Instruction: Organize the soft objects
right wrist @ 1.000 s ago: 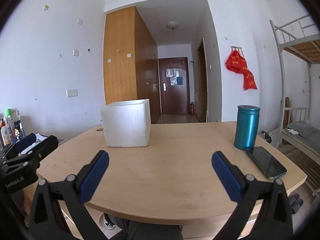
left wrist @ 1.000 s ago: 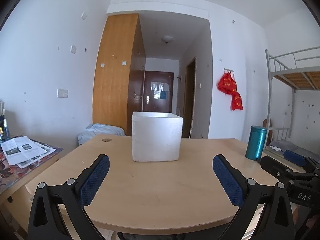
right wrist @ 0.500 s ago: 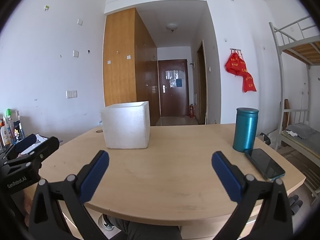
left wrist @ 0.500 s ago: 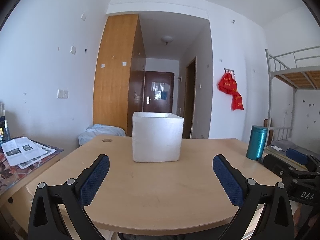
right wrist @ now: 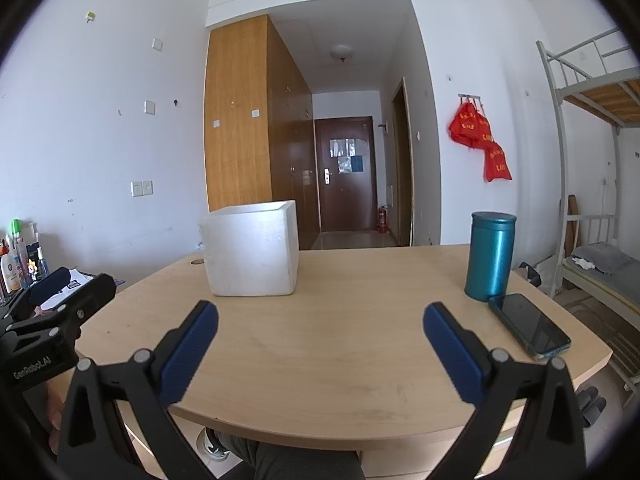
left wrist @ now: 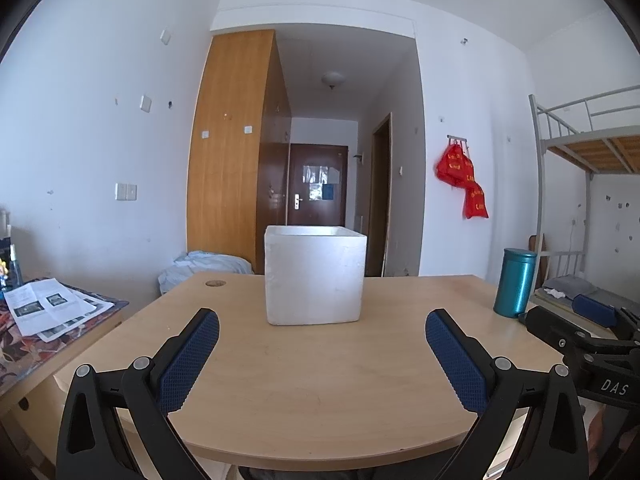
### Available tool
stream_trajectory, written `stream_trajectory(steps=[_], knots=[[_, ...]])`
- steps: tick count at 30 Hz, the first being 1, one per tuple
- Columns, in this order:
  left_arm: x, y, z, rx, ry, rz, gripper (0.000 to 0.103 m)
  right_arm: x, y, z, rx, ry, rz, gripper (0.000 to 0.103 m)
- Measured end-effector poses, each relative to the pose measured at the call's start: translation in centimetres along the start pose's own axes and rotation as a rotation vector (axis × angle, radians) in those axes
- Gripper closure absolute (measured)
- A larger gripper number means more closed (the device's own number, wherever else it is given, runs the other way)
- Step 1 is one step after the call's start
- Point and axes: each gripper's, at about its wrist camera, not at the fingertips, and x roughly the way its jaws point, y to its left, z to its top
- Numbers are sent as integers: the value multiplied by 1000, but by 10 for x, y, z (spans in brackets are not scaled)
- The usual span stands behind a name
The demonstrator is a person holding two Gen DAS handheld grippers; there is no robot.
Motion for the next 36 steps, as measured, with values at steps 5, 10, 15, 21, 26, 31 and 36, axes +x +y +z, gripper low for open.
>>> stream_trajectory(steps=[5, 10, 15, 21, 26, 31, 36], knots=[[0, 0, 0, 0, 1, -1, 0, 0, 0, 1, 1, 1, 1, 0], [0, 0, 0, -2, -1, 0, 0, -1, 0, 1, 0, 1, 1, 0], [-1, -1, 0, -3, -5, -1, 0, -1, 0, 1, 1, 1, -1, 0], [-2, 0, 0, -4, -4, 0, 0, -2, 1, 2, -1, 1, -3, 0], [-2, 0, 1, -5, -6, 2, 0, -2, 1, 3, -1, 0, -4, 0], [-3, 0, 1, -8, -4, 2, 0, -2, 1, 3, -1, -1, -4, 0], [-4, 0, 1, -7, -4, 3, 0, -3, 1, 3, 1, 0, -3, 0]])
